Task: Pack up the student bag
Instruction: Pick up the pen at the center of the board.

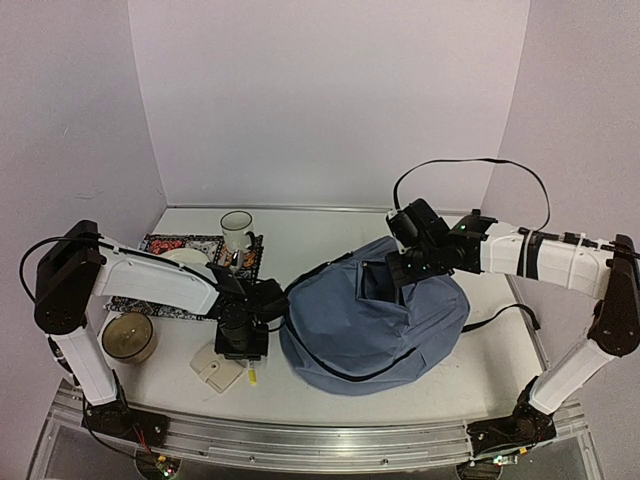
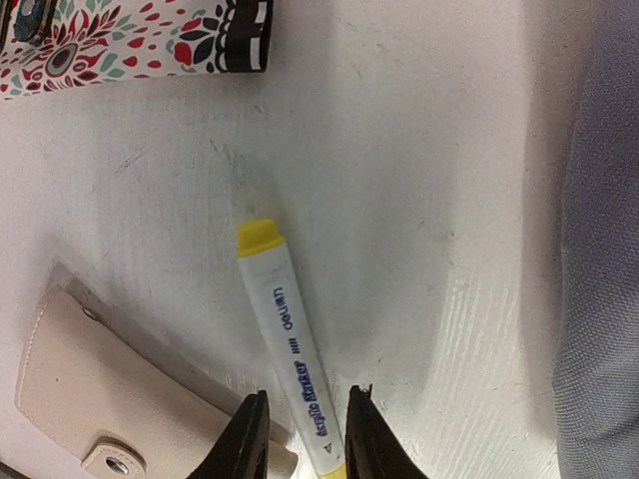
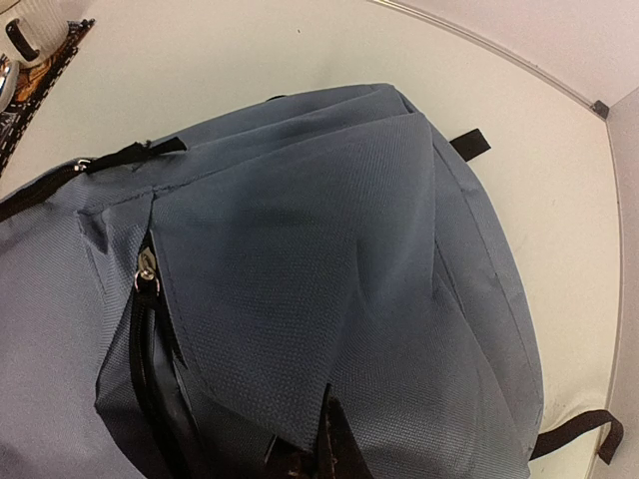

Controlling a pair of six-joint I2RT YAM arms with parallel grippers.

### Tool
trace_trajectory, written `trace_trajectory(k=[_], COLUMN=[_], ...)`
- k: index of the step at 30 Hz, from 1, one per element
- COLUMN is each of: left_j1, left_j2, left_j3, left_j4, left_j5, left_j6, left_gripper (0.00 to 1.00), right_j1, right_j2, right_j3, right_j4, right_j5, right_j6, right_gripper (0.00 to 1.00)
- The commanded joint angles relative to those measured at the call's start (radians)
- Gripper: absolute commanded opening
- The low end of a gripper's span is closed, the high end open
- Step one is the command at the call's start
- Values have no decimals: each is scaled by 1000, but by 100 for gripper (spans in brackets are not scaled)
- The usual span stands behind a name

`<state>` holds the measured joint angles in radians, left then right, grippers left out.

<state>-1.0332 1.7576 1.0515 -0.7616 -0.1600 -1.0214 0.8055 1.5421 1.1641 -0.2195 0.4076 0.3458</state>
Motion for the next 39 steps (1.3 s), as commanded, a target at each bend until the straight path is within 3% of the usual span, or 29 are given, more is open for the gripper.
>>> trace_trajectory(k=[1,6,11,21,28,33,39], left_j1=[2,2,3,25,39,39,31], left_j2=[43,93,114,-65,-229,-285,-182], left_j3=[22,24,19,85,75,71,145], left_j4=[-21,-14,5,40,205,418,585], left_j5=[-19,-5,10,-53,-24,99,298], left_j6=[-2,6,9,-5,0,34,51], left_gripper=[25,17,0,0,0,0,0], right_j1=[-3,-4,-3,-2,11,34,65], right_j2=[-50,-49,-53,-76,-73,-61,-51], right_j3=[2,2,6,11,23,49,82], right_j4=[6,6,6,14,25,31,32], right_j5=[14,14,12,-40,-99,-125,-135], right_j6=[5,8,6,-12,-25,-27,-22], right_gripper=[0,0,0,0,0,0,0])
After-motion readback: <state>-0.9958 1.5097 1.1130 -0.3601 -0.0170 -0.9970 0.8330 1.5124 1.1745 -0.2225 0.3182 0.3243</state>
